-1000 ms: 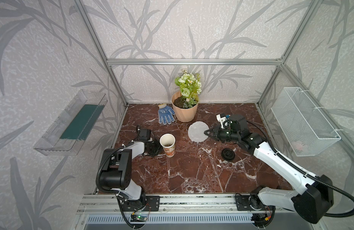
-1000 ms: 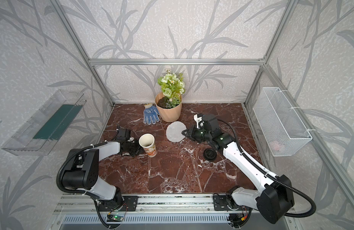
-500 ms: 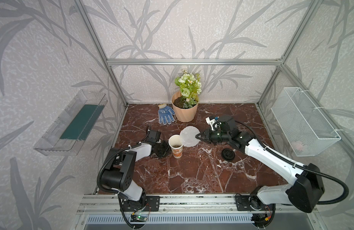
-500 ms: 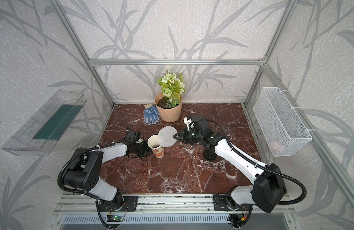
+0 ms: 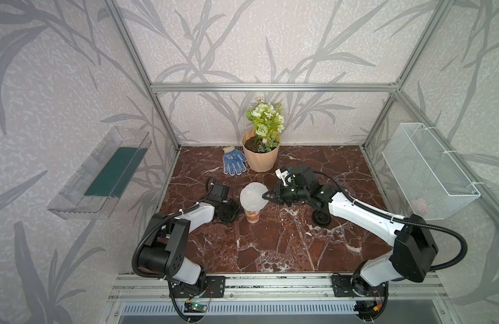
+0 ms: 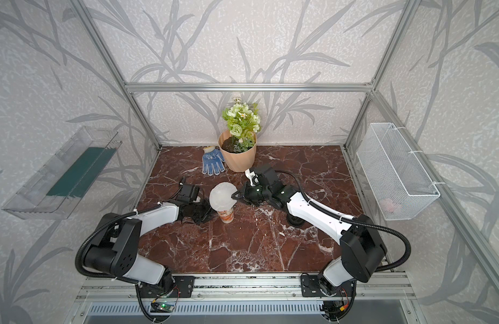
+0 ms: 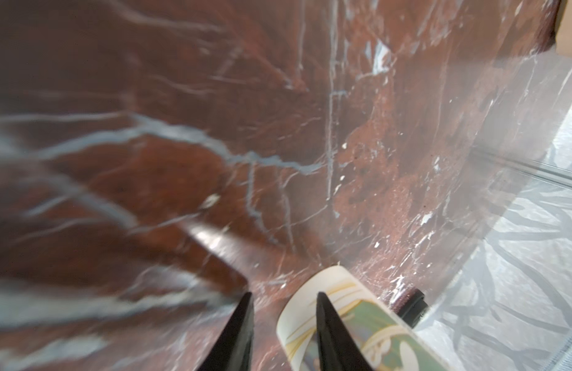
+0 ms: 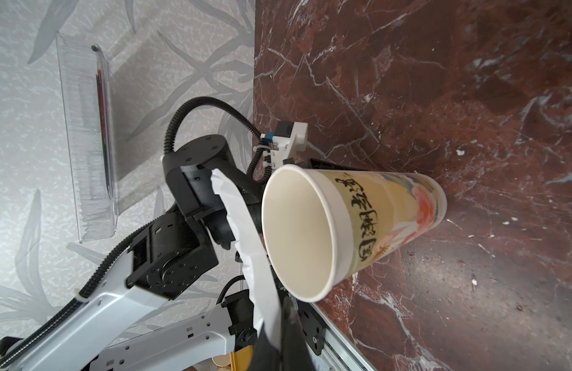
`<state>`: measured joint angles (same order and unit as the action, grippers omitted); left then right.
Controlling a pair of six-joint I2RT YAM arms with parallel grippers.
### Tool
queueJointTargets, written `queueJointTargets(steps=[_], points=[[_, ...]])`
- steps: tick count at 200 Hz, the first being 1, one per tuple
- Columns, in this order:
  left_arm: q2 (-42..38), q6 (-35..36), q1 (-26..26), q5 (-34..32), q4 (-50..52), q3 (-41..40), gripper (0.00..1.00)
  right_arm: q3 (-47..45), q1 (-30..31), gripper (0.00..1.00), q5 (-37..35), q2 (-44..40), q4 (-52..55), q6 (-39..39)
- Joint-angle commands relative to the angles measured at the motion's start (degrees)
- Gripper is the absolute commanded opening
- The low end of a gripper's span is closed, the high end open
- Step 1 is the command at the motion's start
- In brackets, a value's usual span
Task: Put the leak-proof paper on the milk tea cups
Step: Place the leak-proof paper at the cup.
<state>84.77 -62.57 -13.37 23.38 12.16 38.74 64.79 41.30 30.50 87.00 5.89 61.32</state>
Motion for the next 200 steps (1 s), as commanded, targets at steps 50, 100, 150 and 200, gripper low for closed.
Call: queueJointTargets(steps=[50, 100, 150, 200], points=[[-16.0, 2.0, 2.4, -13.2, 15.1, 3.0, 0.39, 4.1, 0.1, 0.00, 0.5, 3.9, 2.0, 0.6], [-21.7, 2.5, 2.5, -12.0, 19.5, 6.1, 0.40, 5.9, 0.1, 0.05, 1.1, 5.1, 5.1, -1.2], [-22.7, -0.5, 2.3, -10.2, 17.7, 9.1, 0.40, 7.1, -0.1, 0.16, 0.9, 5.3, 9.1, -3.8], [-23.0, 0.1, 2.3, -9.5, 18.3, 10.1, 0.40, 8.4, -0.1, 0.27, -1.2, 4.0, 14.0, -6.9]])
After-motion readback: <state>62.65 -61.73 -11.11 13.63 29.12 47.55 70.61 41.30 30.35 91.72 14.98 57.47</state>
